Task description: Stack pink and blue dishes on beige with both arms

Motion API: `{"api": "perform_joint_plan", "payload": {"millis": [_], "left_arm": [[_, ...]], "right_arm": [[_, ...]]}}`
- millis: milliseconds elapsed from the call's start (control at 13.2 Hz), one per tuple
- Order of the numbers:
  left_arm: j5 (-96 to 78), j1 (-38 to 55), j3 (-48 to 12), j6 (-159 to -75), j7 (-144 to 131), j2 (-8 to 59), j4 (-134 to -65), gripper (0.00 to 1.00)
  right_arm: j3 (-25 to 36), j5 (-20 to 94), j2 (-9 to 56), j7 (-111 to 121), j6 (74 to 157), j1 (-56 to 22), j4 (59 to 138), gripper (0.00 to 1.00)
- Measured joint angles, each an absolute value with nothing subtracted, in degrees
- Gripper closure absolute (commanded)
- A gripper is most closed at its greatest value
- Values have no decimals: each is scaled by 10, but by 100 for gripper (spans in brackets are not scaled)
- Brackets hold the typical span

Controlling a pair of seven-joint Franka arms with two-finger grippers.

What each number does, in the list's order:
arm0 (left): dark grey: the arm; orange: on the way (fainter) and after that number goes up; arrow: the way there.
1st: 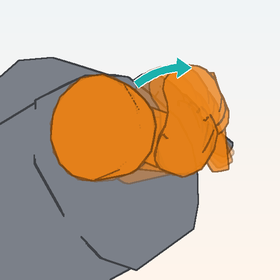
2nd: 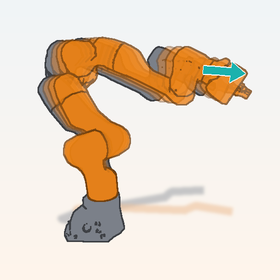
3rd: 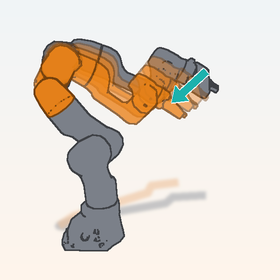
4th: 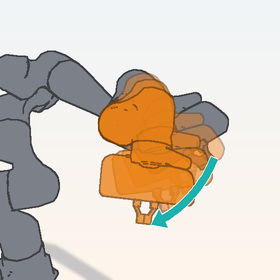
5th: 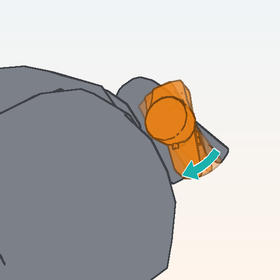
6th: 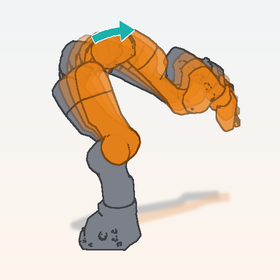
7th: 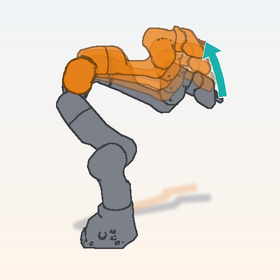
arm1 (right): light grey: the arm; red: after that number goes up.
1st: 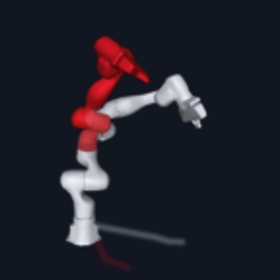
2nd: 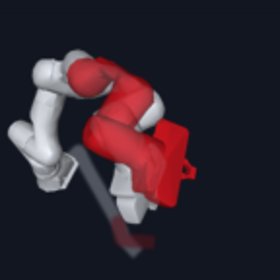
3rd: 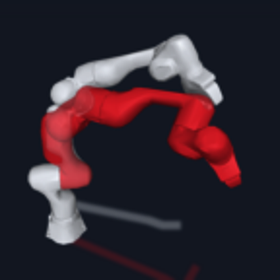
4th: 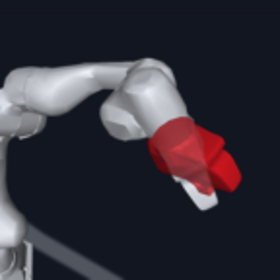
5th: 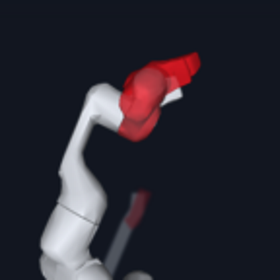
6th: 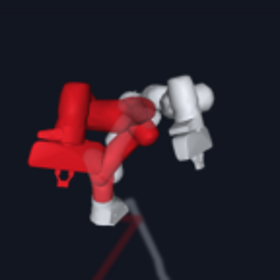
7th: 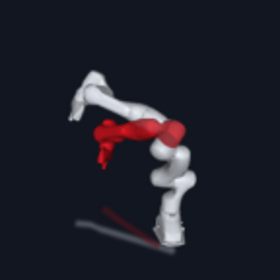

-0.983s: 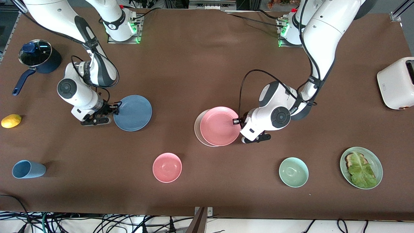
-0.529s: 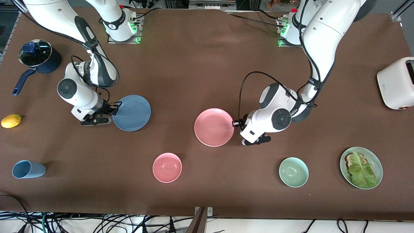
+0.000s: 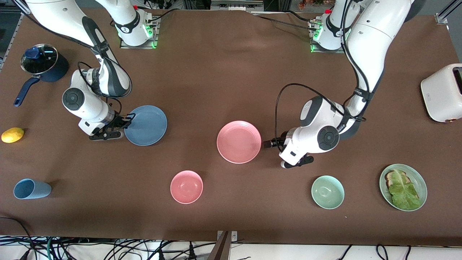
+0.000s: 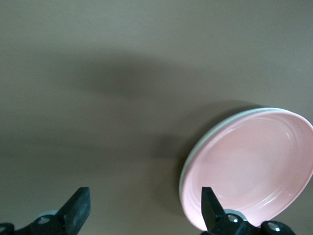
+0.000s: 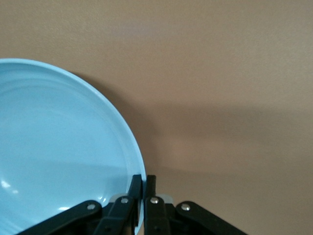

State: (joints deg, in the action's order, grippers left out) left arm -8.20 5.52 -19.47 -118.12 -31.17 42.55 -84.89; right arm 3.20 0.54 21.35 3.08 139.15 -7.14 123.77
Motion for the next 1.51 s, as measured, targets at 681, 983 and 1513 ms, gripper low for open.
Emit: {"api": "perform_joint_plan", "payload": {"millis": [681, 983, 1513], "left_arm": [[-79, -60, -194, -1020, -183, 361, -844, 0], [-22, -91, -194, -971, -170, 334, -843, 0], [3, -155, -194, -900, -86, 271, -839, 0]], "right_arm": [[-10, 64, 195, -2, 1111, -129, 979, 100], [-14, 69, 239, -150, 1199, -226, 978, 100], [-14, 69, 331, -371, 1306, -348, 936, 100]]}}
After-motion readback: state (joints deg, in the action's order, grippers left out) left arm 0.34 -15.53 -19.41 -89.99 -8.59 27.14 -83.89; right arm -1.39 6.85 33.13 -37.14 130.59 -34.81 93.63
